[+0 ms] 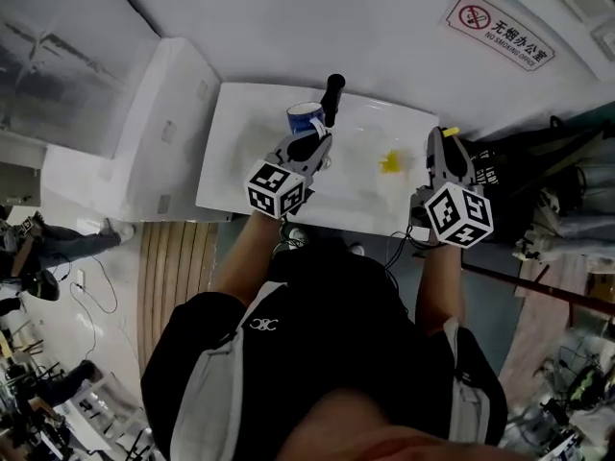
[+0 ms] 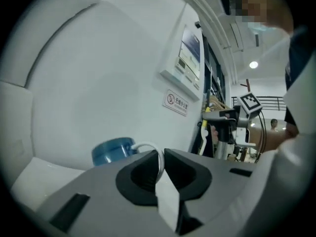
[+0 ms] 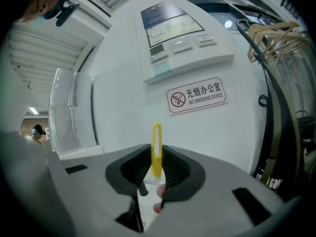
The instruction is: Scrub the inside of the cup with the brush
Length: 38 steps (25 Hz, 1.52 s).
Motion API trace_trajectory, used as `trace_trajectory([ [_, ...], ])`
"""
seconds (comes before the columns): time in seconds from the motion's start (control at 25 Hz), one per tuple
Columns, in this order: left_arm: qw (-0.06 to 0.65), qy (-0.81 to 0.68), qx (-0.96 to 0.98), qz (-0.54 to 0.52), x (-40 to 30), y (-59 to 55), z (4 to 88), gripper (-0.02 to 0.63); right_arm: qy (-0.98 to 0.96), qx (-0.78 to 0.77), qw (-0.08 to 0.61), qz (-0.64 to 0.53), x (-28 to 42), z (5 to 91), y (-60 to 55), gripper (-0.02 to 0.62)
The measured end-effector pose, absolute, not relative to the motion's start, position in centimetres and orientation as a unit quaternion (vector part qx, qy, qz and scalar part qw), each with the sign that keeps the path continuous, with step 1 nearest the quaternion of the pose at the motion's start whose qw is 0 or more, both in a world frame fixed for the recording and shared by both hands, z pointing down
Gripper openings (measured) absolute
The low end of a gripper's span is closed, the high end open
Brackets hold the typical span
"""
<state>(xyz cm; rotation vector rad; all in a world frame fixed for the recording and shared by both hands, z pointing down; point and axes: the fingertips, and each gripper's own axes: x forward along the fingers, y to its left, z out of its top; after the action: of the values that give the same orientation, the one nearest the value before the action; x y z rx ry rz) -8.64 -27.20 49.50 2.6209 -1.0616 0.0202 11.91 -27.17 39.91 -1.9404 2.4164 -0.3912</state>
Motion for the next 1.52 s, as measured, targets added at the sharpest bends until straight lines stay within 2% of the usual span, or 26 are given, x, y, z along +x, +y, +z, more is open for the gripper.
trace_trajectory([
  [0.4, 0.099, -0.276, 0.955, 0.052, 1.4, -23.2, 51.4, 0.035, 0.787, -0.607, 0.041, -0.096, 15.2, 34.9, -27.8, 0.071],
  [0.56, 0.053, -0.259, 0.961, 0.083, 3.8, -22.7, 51.5, 0.034, 0.795, -0.6, 0.045, -0.076, 15.9, 32.7, -28.2, 0.072],
  [0.88, -0.061, -0.226, 0.961, 0.146, 5.8, -22.1, 52.3, 0.032, 0.826, -0.551, 0.096, -0.066, 16.1, 25.8, -28.8, 0.071],
  [1.08, -0.092, -0.212, 0.958, 0.172, 6.2, -21.6, 52.8, 0.034, 0.854, -0.498, 0.122, -0.088, 13.8, 22.8, -28.9, 0.071],
  [1.52, -0.139, -0.191, 0.953, 0.19, 6.0, -20.1, 52.3, 0.034, 0.87, -0.463, 0.082, -0.145, 9.5, 27.6, -30.2, 0.071],
])
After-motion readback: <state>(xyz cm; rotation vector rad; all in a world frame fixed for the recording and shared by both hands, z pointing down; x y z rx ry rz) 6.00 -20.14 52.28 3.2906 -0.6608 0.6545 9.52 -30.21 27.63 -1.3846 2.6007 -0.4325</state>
